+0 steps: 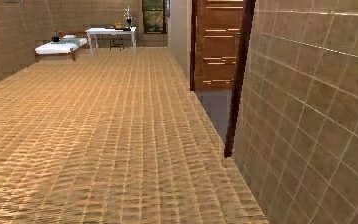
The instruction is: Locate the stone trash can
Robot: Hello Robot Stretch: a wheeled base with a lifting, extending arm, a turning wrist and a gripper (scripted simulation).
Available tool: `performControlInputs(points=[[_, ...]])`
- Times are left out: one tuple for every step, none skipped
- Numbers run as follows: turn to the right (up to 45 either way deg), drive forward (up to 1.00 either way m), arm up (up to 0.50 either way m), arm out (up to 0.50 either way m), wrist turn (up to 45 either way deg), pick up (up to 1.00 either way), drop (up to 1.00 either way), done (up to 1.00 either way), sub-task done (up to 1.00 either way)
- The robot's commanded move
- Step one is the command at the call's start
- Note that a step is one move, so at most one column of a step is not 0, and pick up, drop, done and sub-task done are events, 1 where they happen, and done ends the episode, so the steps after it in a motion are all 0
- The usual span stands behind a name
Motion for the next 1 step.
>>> performControlInputs(points=[[0.0, 1.0, 0.0, 0.0, 0.0, 0.0, 0.0, 0.0, 0.0]])
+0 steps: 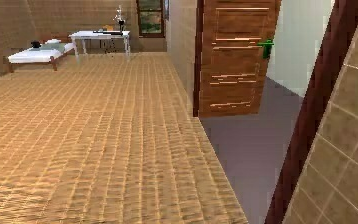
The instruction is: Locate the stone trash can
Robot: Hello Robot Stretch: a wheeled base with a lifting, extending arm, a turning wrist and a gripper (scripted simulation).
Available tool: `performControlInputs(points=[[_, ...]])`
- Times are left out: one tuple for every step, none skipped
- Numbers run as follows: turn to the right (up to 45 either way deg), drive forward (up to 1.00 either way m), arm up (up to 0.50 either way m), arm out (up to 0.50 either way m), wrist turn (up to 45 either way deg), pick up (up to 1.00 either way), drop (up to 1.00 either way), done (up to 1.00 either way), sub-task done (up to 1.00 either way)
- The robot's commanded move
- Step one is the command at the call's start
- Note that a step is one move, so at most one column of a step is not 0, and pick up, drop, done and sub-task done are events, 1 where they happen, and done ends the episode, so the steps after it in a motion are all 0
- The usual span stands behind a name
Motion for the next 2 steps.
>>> performControlInputs(points=[[0.0, 0.9, 0.0, 0.0, 0.0, 0.0, 0.0, 0.0, 0.0], [45.0, 0.0, 0.0, 0.0, 0.0, 0.0, 0.0, 0.0, 0.0]])
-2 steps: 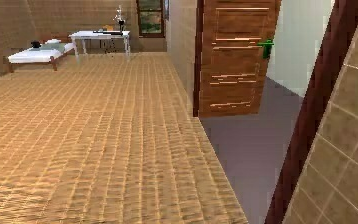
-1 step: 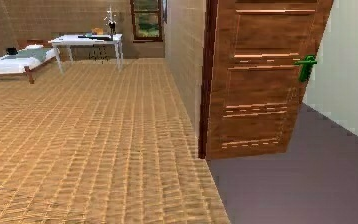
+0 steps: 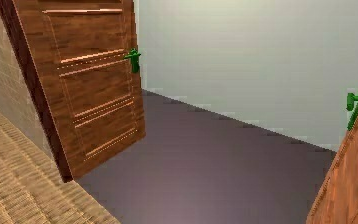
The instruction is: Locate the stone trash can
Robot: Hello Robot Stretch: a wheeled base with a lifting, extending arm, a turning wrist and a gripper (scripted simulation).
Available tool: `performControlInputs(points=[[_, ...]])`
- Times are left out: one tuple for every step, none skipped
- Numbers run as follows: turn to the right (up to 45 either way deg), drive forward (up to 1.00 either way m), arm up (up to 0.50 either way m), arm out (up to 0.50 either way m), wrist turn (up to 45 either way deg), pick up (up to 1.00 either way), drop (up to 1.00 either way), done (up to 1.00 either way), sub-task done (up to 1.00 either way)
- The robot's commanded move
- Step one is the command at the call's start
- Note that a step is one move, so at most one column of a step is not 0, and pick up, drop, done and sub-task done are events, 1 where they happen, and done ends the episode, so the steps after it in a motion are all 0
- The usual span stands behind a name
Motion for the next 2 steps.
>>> performControlInputs(points=[[12.0, 0.0, 0.0, 0.0, 0.0, 0.0, 0.0, 0.0, 0.0], [0.0, 1.0, 0.0, 0.0, 0.0, 0.0, 0.0, 0.0, 0.0]])
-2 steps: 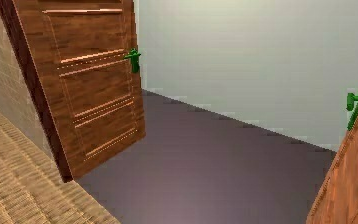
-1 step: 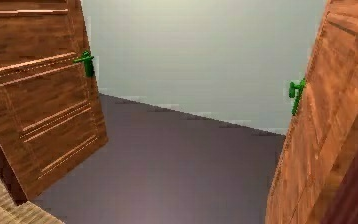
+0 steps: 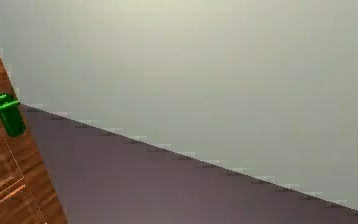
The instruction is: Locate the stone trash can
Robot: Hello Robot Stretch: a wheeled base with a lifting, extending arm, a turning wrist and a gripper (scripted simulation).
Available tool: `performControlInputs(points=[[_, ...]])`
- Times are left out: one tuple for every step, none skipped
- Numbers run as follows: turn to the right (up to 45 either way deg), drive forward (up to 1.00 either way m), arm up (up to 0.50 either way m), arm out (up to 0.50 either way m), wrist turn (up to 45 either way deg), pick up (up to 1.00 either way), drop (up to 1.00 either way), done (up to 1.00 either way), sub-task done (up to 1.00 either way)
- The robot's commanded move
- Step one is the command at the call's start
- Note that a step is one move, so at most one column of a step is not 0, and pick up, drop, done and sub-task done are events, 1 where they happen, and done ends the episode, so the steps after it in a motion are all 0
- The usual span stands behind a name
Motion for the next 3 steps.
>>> performControlInputs(points=[[30.0, 0.0, 0.0, 0.0, 0.0, 0.0, 0.0, 0.0, 0.0], [0.0, 0.05, 0.0, 0.0, 0.0, 0.0, 0.0, 0.0, 0.0], [-3.0, 0.0, 0.0, 0.0, 0.0, 0.0, 0.0, 0.0, 0.0]])
